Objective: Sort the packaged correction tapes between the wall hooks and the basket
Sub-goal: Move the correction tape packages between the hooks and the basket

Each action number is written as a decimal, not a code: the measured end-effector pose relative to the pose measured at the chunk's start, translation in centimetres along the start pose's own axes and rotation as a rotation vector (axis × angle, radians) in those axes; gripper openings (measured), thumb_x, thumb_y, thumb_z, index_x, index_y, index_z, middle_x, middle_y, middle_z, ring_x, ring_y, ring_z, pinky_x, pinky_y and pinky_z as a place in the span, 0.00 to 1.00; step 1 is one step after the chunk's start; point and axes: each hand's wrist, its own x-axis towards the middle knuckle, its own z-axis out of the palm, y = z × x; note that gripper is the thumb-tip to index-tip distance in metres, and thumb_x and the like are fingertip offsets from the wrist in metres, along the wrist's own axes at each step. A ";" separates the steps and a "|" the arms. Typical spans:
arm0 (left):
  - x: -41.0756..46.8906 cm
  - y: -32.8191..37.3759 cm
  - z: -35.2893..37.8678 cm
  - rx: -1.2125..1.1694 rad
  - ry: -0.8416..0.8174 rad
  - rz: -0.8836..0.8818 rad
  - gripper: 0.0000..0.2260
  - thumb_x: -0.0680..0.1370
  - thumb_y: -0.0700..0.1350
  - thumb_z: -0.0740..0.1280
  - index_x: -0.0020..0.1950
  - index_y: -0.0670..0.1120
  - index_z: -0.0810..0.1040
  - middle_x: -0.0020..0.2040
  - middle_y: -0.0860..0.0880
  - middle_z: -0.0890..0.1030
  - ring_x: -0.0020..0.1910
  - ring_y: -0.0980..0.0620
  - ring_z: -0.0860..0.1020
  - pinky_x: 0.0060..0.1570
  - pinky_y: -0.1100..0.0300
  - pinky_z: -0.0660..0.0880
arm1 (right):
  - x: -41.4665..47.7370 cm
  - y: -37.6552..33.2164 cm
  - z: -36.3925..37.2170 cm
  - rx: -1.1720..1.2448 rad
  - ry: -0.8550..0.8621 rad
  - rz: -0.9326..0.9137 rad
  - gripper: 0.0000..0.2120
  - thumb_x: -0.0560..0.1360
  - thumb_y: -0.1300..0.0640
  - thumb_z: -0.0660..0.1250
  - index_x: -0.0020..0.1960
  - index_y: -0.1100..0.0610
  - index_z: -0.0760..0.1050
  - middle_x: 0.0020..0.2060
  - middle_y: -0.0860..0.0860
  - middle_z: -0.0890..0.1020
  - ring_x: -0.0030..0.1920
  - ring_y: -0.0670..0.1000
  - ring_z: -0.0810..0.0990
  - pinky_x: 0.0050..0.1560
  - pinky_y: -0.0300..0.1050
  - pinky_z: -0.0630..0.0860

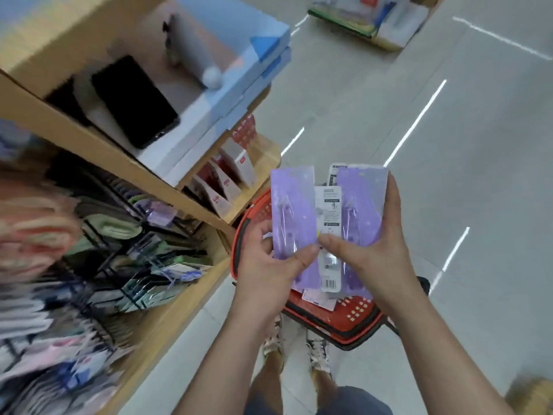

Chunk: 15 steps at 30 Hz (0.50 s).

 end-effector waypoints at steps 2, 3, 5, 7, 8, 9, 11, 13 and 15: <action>-3.2 2.4 -0.4 -0.035 0.048 0.071 0.18 0.70 0.39 0.76 0.57 0.48 0.75 0.48 0.52 0.86 0.48 0.51 0.85 0.47 0.55 0.81 | -1.3 -3.2 0.1 -0.017 -0.101 -0.058 0.54 0.65 0.66 0.81 0.78 0.41 0.53 0.61 0.30 0.77 0.62 0.36 0.77 0.56 0.38 0.79; -4.9 3.5 -0.5 -0.058 0.072 0.094 0.19 0.69 0.43 0.76 0.58 0.47 0.75 0.49 0.51 0.86 0.49 0.50 0.85 0.48 0.54 0.81 | -2.0 -4.8 0.2 -0.017 -0.145 -0.079 0.53 0.65 0.67 0.81 0.78 0.44 0.54 0.64 0.36 0.78 0.64 0.40 0.78 0.59 0.44 0.79; -8.1 5.4 -1.0 -0.122 0.115 0.118 0.21 0.67 0.49 0.73 0.58 0.45 0.76 0.49 0.50 0.86 0.47 0.50 0.85 0.48 0.53 0.81 | -3.6 -7.8 0.7 0.005 -0.209 -0.122 0.52 0.64 0.68 0.80 0.77 0.45 0.57 0.65 0.40 0.78 0.64 0.42 0.78 0.60 0.46 0.79; -10.9 6.9 -1.8 -0.183 0.143 0.141 0.18 0.70 0.52 0.70 0.56 0.44 0.77 0.46 0.50 0.86 0.43 0.52 0.84 0.45 0.53 0.81 | -5.3 -10.4 1.2 0.024 -0.264 -0.187 0.47 0.65 0.69 0.79 0.73 0.41 0.61 0.60 0.33 0.79 0.59 0.37 0.79 0.54 0.39 0.80; -12.3 7.5 -2.3 -0.202 0.164 0.151 0.16 0.72 0.53 0.68 0.53 0.44 0.78 0.43 0.51 0.85 0.40 0.53 0.83 0.43 0.53 0.79 | -6.2 -11.6 1.5 0.024 -0.289 -0.214 0.46 0.65 0.70 0.78 0.70 0.38 0.61 0.56 0.27 0.78 0.56 0.32 0.78 0.50 0.33 0.78; -13.6 8.0 -2.9 -0.216 0.190 0.156 0.15 0.73 0.55 0.68 0.51 0.45 0.78 0.41 0.52 0.84 0.38 0.54 0.80 0.43 0.53 0.77 | -7.1 -12.7 1.9 0.014 -0.306 -0.242 0.47 0.66 0.70 0.78 0.68 0.35 0.59 0.53 0.21 0.76 0.54 0.27 0.76 0.48 0.27 0.75; -15.8 9.0 -4.3 -0.255 0.241 0.161 0.13 0.75 0.55 0.68 0.50 0.45 0.78 0.42 0.47 0.82 0.40 0.50 0.78 0.43 0.51 0.75 | -8.5 -14.7 3.0 -0.024 -0.347 -0.324 0.51 0.66 0.68 0.78 0.68 0.31 0.53 0.53 0.12 0.67 0.57 0.20 0.68 0.51 0.21 0.68; -17.8 9.8 -5.9 -0.315 0.317 0.198 0.09 0.78 0.49 0.69 0.52 0.44 0.79 0.46 0.42 0.84 0.43 0.44 0.80 0.45 0.45 0.78 | -9.5 -16.3 4.5 -0.065 -0.417 -0.391 0.55 0.65 0.67 0.79 0.70 0.29 0.48 0.57 0.10 0.60 0.62 0.19 0.62 0.55 0.19 0.65; -19.7 10.6 -7.4 -0.347 0.416 0.265 0.08 0.77 0.44 0.70 0.54 0.44 0.78 0.47 0.41 0.85 0.45 0.41 0.82 0.47 0.42 0.79 | -10.6 -18.0 6.3 -0.086 -0.499 -0.445 0.55 0.66 0.66 0.79 0.72 0.29 0.48 0.61 0.12 0.60 0.66 0.21 0.61 0.56 0.19 0.65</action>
